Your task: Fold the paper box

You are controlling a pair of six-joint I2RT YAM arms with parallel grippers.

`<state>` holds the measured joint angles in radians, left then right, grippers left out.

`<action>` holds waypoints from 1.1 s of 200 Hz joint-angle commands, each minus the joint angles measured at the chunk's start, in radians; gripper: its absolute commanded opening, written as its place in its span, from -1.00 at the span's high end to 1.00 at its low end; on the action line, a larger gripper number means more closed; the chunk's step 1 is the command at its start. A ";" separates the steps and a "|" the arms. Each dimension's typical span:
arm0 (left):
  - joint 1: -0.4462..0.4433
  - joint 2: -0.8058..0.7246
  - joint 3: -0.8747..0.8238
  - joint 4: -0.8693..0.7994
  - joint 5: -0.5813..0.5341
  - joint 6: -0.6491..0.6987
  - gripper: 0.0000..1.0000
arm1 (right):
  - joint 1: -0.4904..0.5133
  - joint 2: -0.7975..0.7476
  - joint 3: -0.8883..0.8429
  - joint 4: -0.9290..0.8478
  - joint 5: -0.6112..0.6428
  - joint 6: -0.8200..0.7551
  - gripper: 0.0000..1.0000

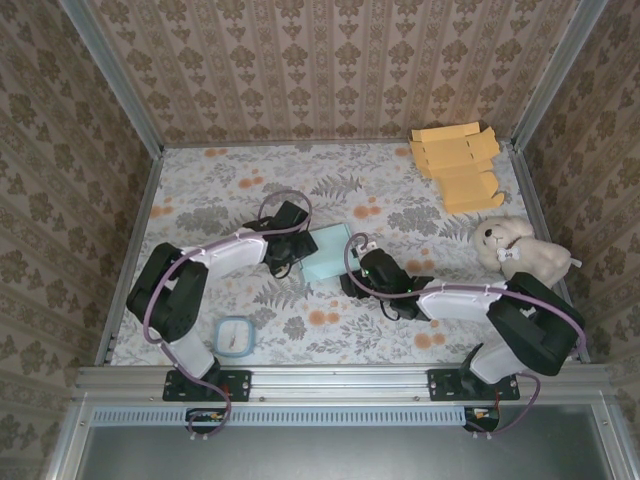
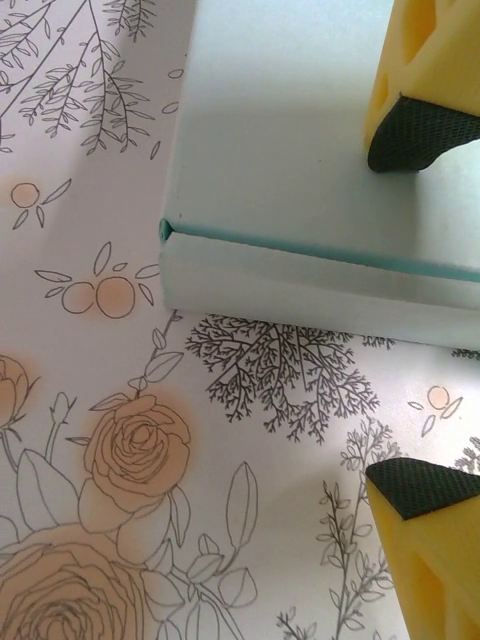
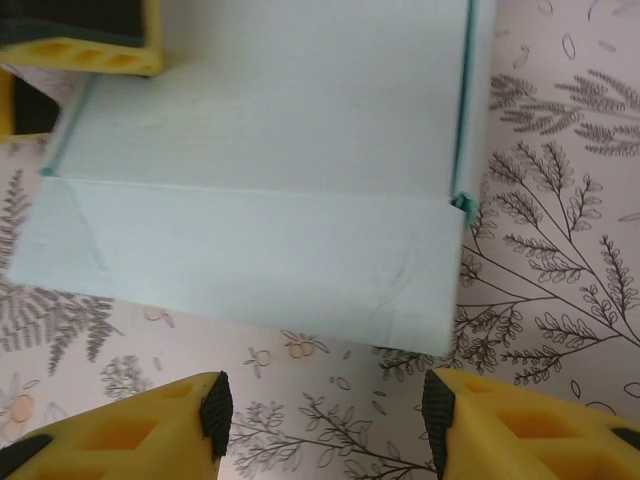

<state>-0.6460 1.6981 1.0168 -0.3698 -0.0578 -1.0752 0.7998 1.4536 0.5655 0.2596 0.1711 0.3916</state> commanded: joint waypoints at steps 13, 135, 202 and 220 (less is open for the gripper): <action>0.034 0.046 0.005 -0.065 0.011 0.058 -0.64 | 0.019 -0.050 -0.012 -0.019 0.118 -0.030 -0.15; 0.064 -0.027 -0.101 0.204 0.050 0.334 -0.66 | -0.197 0.246 0.292 -0.021 -0.071 0.107 -0.16; 0.065 -0.030 -0.082 0.198 0.052 0.331 -0.66 | -0.214 0.306 0.235 0.063 -0.134 0.192 0.00; 0.066 -0.030 -0.072 0.198 0.052 0.321 -0.67 | -0.213 0.299 0.189 0.127 -0.189 0.231 0.06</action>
<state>-0.5865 1.6802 0.9306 -0.1413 0.0044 -0.7628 0.5877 1.7470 0.8158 0.3103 0.0647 0.5541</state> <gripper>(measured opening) 0.830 0.480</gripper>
